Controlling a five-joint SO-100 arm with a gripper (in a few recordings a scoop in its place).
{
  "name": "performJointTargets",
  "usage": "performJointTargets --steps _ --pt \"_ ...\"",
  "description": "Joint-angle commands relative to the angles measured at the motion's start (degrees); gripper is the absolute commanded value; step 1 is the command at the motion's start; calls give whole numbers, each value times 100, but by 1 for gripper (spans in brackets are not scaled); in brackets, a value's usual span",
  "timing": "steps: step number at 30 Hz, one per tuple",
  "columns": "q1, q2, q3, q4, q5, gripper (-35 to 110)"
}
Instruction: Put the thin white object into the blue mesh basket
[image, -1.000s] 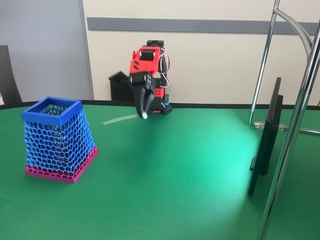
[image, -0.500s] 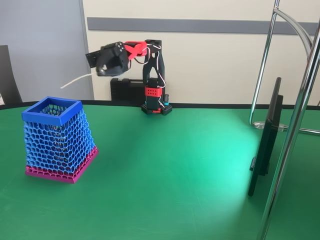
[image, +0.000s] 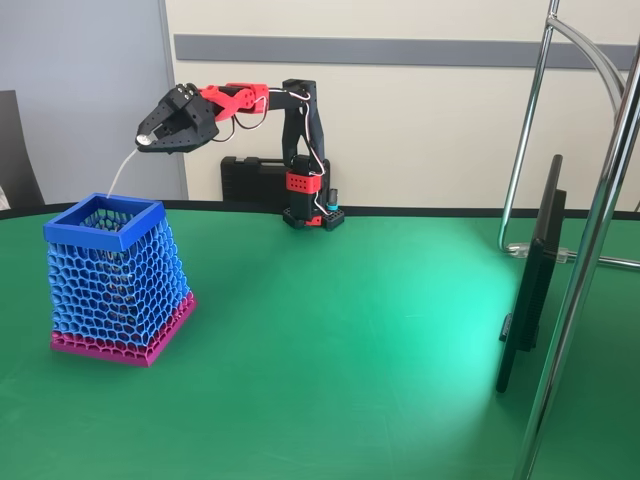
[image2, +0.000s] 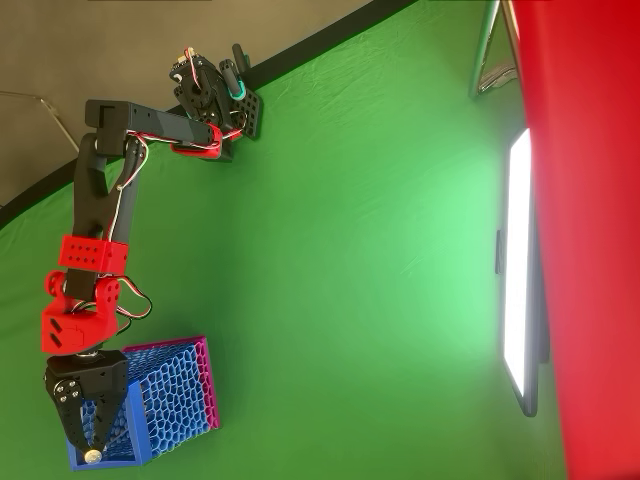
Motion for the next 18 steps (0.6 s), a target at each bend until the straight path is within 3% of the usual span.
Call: performJointTargets --steps 1,18 --pt "-88 -26 -343 44 123 0" --pt "747 -1107 -1151 255 1134 7"
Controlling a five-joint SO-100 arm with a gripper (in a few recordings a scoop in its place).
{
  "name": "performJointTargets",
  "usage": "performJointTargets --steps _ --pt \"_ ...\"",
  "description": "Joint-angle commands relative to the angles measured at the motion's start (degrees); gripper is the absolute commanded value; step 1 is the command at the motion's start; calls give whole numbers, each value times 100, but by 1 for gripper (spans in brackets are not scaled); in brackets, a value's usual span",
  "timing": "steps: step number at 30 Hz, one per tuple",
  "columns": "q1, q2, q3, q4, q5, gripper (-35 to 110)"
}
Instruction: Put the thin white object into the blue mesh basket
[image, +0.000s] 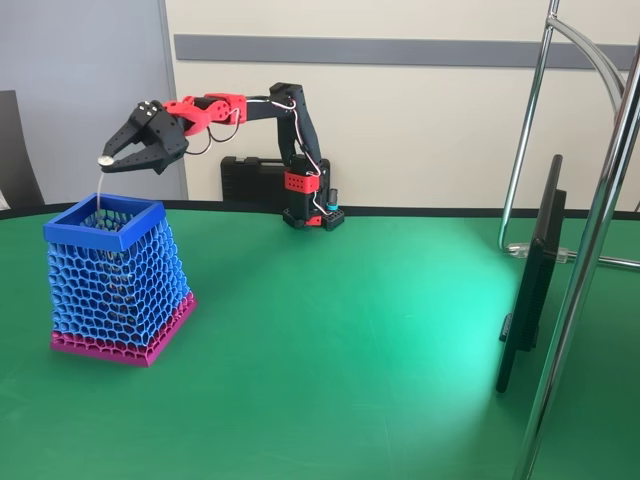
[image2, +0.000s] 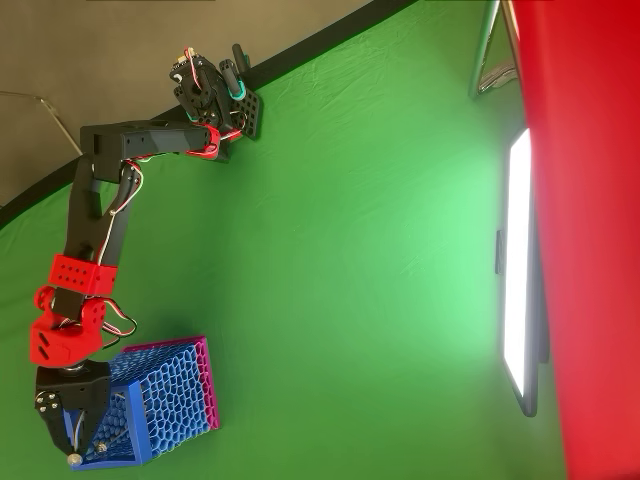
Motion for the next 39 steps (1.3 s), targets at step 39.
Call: performJointTargets --steps 39 --pt "-870 3700 3990 -1046 -1714 12"
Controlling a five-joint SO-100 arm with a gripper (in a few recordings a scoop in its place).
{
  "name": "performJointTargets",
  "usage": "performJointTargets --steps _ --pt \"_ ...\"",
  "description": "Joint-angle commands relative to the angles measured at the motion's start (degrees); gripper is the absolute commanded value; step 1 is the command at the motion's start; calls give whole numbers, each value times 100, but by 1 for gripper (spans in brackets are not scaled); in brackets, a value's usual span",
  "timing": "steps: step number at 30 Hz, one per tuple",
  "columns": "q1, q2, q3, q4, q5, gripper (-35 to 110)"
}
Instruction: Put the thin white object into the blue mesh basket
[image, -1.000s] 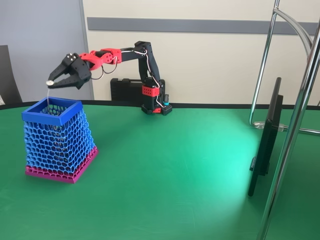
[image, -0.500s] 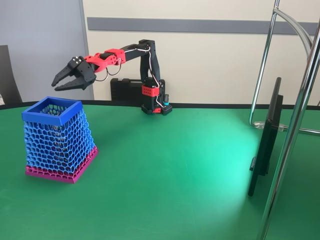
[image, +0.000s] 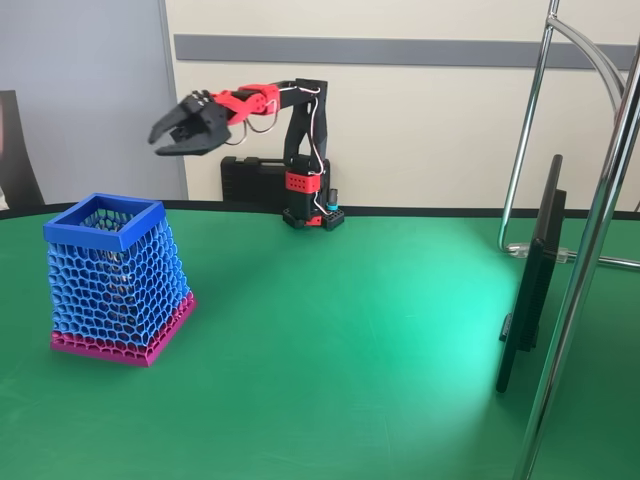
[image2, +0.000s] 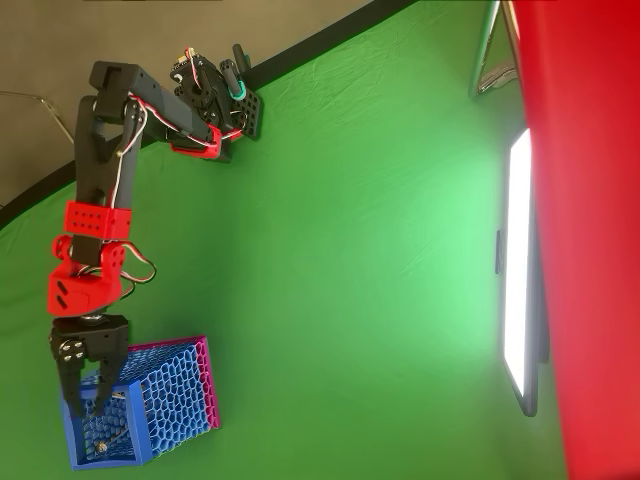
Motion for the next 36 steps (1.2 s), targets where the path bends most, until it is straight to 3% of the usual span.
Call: performJointTargets --steps 1,18,36 --pt "-281 729 431 -88 -387 12" --pt "-1635 3823 3278 536 -2681 9" --pt "-2777 6935 6302 1380 -3524 11"
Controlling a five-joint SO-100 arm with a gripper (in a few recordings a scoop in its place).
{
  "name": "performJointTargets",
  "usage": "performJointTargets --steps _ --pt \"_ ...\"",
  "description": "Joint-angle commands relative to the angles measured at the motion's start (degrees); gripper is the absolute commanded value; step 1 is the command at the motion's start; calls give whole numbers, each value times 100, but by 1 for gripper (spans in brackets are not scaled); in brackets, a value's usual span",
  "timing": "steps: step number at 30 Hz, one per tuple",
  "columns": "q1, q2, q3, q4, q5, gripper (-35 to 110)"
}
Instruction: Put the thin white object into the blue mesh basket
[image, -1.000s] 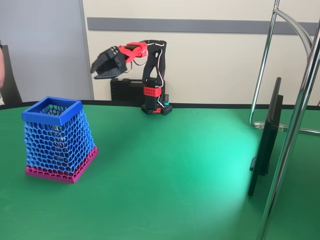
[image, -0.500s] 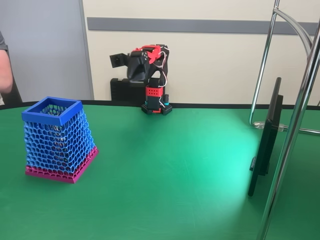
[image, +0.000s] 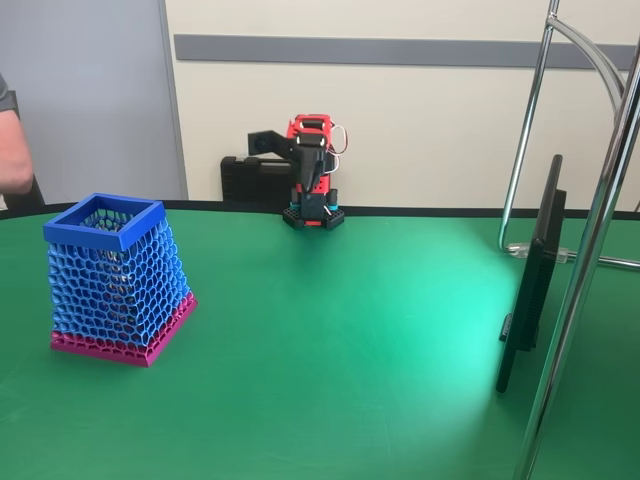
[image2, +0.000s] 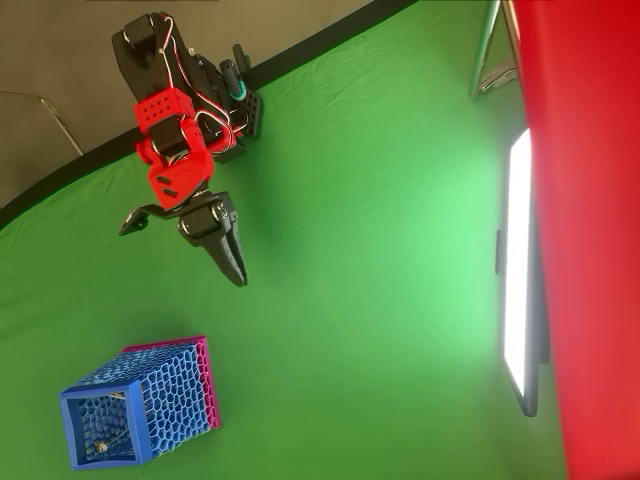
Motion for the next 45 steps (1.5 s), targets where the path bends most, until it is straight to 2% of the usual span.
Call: performJointTargets --steps 1,10,18,27,31,36,45 --pt "-53 290 264 18 -70 11" --pt "-167 1169 1160 193 -220 12" --pt "-193 1916 1371 1046 -44 12" --pt "-79 1942 1380 1731 220 1" --pt "88 1942 1380 1890 343 1" --pt "-62 1934 1380 2593 369 1" --pt "0 1942 1380 2689 396 1"
